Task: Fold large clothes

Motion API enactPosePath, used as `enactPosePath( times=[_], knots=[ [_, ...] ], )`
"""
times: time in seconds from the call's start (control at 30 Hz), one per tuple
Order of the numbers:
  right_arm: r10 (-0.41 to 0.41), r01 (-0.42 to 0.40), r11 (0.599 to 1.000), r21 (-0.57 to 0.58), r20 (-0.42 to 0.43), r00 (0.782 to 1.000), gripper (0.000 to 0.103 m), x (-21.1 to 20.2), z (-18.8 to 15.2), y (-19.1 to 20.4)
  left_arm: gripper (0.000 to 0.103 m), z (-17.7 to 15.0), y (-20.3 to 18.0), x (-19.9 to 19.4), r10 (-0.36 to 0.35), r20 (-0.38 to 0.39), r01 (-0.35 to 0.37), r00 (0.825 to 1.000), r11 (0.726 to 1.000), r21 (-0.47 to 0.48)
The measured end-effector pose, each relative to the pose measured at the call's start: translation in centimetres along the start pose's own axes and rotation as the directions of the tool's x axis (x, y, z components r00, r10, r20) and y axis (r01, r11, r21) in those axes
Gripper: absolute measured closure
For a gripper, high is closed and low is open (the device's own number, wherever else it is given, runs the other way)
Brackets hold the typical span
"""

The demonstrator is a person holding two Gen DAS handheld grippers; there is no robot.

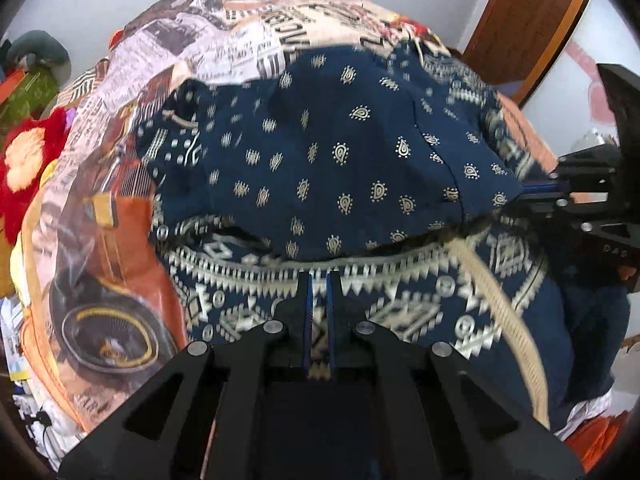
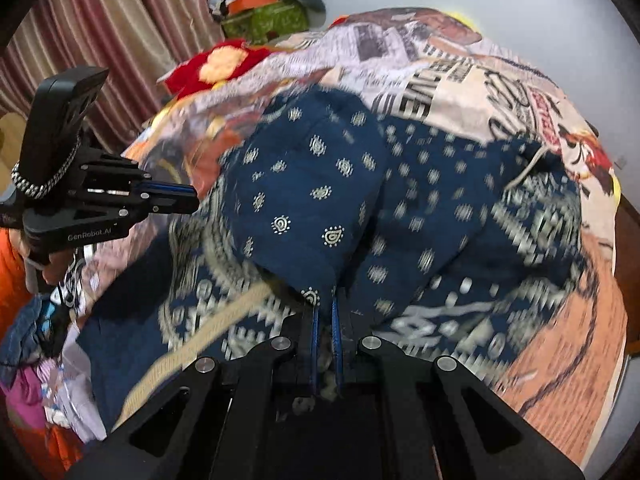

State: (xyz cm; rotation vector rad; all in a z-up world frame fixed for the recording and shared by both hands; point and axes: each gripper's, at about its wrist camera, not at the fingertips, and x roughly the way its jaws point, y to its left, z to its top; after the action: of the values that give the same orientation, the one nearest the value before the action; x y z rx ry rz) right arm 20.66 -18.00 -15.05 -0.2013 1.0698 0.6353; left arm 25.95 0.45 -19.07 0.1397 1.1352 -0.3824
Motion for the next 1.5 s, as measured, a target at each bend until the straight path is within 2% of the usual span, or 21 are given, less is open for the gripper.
enactPosePath(
  times=[0.13,0.2,0.3,0.37,0.47,0.57,0.67,0.77,0.87,1.0,1.13,1.17,1.27,1.5],
  knots=[
    [-0.010,0.010,0.999,-0.032,-0.010,1.000,0.099,-1.2,-1.1,0.7,0.098,-0.1,0.2,-1.3,0.047,0.030,-0.047,0.998,0.999,0.008],
    [-0.012,0.012,0.999,-0.034,-0.001,1.000,0.095,-2.3,-1.0,0.5,0.095,0.8,0.4,-2.2,0.062,0.056,-0.063,0.996,0.998,0.005],
    [-0.004,0.004,1.000,-0.007,0.033,0.999,0.086,-3.9,0.1,-0.3,0.085,3.1,0.9,-3.2,0.069,0.092,-0.069,0.993,0.998,-0.008],
    [0.004,-0.006,1.000,0.022,0.063,0.998,0.077,-4.6,1.3,-1.1,0.070,4.9,1.1,-3.7,0.072,0.119,-0.070,0.990,0.997,-0.021],
    [-0.009,0.001,0.998,0.068,0.107,0.994,0.071,-4.8,3.8,-2.7,0.053,8.0,1.6,-3.8,0.047,0.160,-0.038,0.986,0.998,-0.055],
    [0.009,-0.024,0.991,0.130,0.116,0.993,0.066,-3.8,6.0,-4.6,0.053,11.7,2.4,-2.5,0.035,0.169,-0.018,0.985,0.995,-0.101],
    [0.034,-0.051,0.982,0.180,0.094,0.995,0.065,-1.9,7.9,-6.3,0.052,15.2,3.3,-0.3,-0.024,0.152,0.046,0.988,0.988,-0.148],
    [0.101,-0.113,0.961,0.252,0.060,0.993,0.064,0.4,8.9,-8.3,0.051,16.8,3.3,2.9,-0.075,0.092,0.088,0.993,0.984,-0.152],
    [0.157,-0.161,0.943,0.293,0.036,0.987,0.064,2.0,8.7,-9.0,0.051,15.7,2.2,6.0,-0.097,0.015,0.098,0.995,0.990,-0.105],
    [0.165,-0.155,0.954,0.258,-0.016,0.986,0.064,3.6,7.6,-8.5,0.051,12.0,0.7,8.2,-0.101,-0.052,0.099,0.994,0.994,-0.048],
    [0.179,-0.165,0.965,0.202,-0.055,0.982,0.063,4.5,6.3,-7.2,0.048,8.6,0.0,7.9,-0.065,-0.059,0.066,0.996,0.998,0.020],
    [0.181,-0.166,0.969,0.183,-0.064,0.981,0.063,4.6,6.0,-6.8,0.043,7.8,0.0,7.6,-0.064,-0.055,0.065,0.996,0.998,0.024],
    [0.173,-0.160,0.978,0.132,-0.095,0.980,0.057,5.3,5.2,-5.7,0.039,6.2,0.3,7.6,-0.075,-0.065,0.075,0.995,0.997,0.002],
    [0.122,-0.118,0.992,0.033,-0.155,0.980,0.055,6.7,4.2,-4.3,0.037,5.2,-0.3,7.7,-0.059,-0.053,0.059,0.997,0.998,0.000]
  ],
)
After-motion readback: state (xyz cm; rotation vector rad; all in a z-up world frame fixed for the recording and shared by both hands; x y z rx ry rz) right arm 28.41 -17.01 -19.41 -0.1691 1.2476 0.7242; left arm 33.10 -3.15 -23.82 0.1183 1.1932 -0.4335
